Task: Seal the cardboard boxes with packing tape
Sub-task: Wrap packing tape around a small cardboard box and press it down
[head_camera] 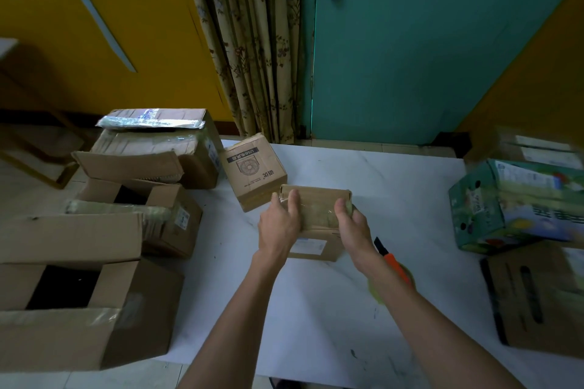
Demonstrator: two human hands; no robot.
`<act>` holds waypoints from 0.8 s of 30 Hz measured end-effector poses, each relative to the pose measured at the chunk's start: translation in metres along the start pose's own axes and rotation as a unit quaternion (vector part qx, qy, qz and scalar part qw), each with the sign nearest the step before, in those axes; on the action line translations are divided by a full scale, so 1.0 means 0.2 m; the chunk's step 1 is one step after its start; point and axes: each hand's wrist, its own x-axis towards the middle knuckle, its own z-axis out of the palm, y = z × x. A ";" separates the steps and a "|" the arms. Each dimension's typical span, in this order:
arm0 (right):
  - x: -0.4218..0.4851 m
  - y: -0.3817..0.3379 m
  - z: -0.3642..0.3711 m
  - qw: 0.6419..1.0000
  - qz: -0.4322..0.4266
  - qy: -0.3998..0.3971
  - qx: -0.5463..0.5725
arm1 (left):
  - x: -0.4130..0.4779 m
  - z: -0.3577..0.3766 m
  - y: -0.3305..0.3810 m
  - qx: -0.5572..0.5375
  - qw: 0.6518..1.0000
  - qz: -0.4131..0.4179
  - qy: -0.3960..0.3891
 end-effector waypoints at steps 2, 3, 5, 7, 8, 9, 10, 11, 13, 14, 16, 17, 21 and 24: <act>0.00 0.00 0.00 1.000 -0.018 0.003 -0.021 | 0.01 -0.02 0.00 -0.002 1.000 -0.007 -0.013; 0.00 0.00 0.00 0.999 -0.020 0.002 -0.030 | 0.02 -0.03 0.00 0.001 1.000 -0.012 -0.022; 0.01 0.00 0.00 0.998 -0.023 0.001 -0.054 | 0.03 -0.03 0.00 0.008 0.999 -0.025 -0.035; 0.01 0.00 0.00 0.996 -0.030 0.005 -0.078 | 0.02 -0.03 0.01 -0.001 0.999 -0.041 -0.033; 0.01 0.01 0.00 0.996 -0.034 0.007 -0.084 | 0.01 -0.02 0.02 -0.009 0.998 -0.051 -0.030; 0.01 0.01 0.00 0.996 -0.037 0.009 -0.084 | 0.00 -0.02 0.02 -0.016 0.998 -0.061 -0.027; 0.01 0.02 -0.01 0.996 -0.039 0.007 -0.079 | -0.01 -0.01 0.01 -0.019 0.997 -0.068 -0.028; 0.00 0.02 -0.02 0.997 -0.037 0.003 -0.067 | -0.01 -0.01 0.00 -0.015 0.997 -0.068 -0.031; 0.00 0.02 -0.03 0.999 -0.023 -0.013 -0.028 | 0.00 0.00 -0.01 -0.009 0.998 -0.052 -0.038; 0.00 0.03 -0.03 1.000 -0.017 -0.021 -0.013 | 0.00 0.00 -0.01 -0.015 0.998 -0.048 -0.041; 0.01 0.03 -0.03 0.999 -0.012 -0.032 0.006 | 0.01 -0.01 0.00 -0.026 0.997 -0.050 -0.056; 0.01 0.03 -0.03 0.999 -0.011 -0.034 0.015 | 0.02 -0.03 0.00 -0.026 0.996 -0.049 -0.066; 0.04 0.05 0.00 0.998 0.011 -0.040 0.054 | 0.03 -0.04 0.00 -0.050 0.994 -0.060 -0.071; 0.05 0.10 -0.03 0.992 0.054 -0.062 0.092 | 0.00 -0.02 0.00 -0.064 0.995 -0.057 -0.052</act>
